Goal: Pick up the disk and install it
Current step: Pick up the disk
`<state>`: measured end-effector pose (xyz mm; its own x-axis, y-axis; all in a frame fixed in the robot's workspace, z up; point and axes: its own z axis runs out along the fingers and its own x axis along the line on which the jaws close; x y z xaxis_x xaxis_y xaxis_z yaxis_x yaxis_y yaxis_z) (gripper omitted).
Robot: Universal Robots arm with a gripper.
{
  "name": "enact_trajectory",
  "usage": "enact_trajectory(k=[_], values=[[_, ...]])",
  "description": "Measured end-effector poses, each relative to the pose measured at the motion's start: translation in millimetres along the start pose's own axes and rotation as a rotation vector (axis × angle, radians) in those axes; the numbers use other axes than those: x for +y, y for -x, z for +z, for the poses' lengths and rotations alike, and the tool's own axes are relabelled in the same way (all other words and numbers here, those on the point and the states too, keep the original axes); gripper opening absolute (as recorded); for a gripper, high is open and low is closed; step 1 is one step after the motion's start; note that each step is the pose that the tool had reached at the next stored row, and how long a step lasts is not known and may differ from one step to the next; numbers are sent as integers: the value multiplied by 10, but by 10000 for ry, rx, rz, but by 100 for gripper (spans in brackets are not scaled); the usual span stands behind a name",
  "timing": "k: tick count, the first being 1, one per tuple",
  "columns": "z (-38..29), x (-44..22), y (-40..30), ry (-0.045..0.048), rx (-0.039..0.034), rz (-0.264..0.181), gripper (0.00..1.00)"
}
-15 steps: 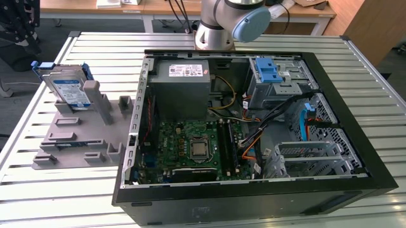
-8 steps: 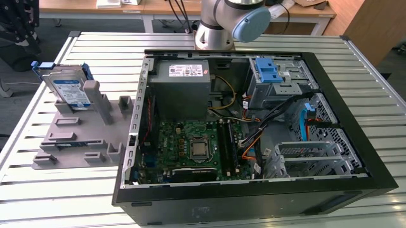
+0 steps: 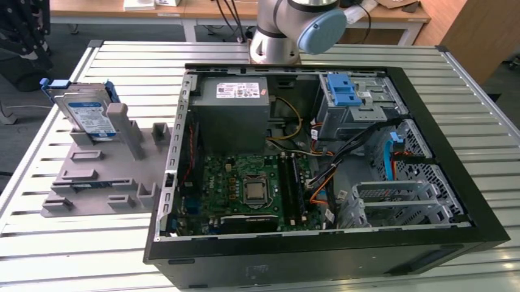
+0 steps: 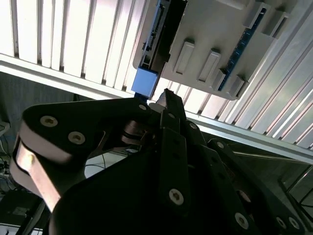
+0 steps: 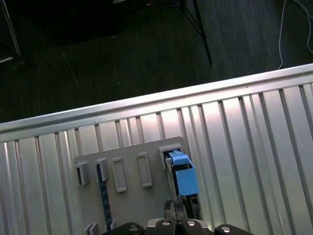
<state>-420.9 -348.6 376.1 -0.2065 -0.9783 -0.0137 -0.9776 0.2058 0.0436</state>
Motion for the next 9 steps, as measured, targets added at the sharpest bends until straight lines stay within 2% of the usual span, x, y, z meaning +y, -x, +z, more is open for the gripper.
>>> enact_trajectory(k=[9], values=[[22, 0, 0, 19, 65, -1506, 11]])
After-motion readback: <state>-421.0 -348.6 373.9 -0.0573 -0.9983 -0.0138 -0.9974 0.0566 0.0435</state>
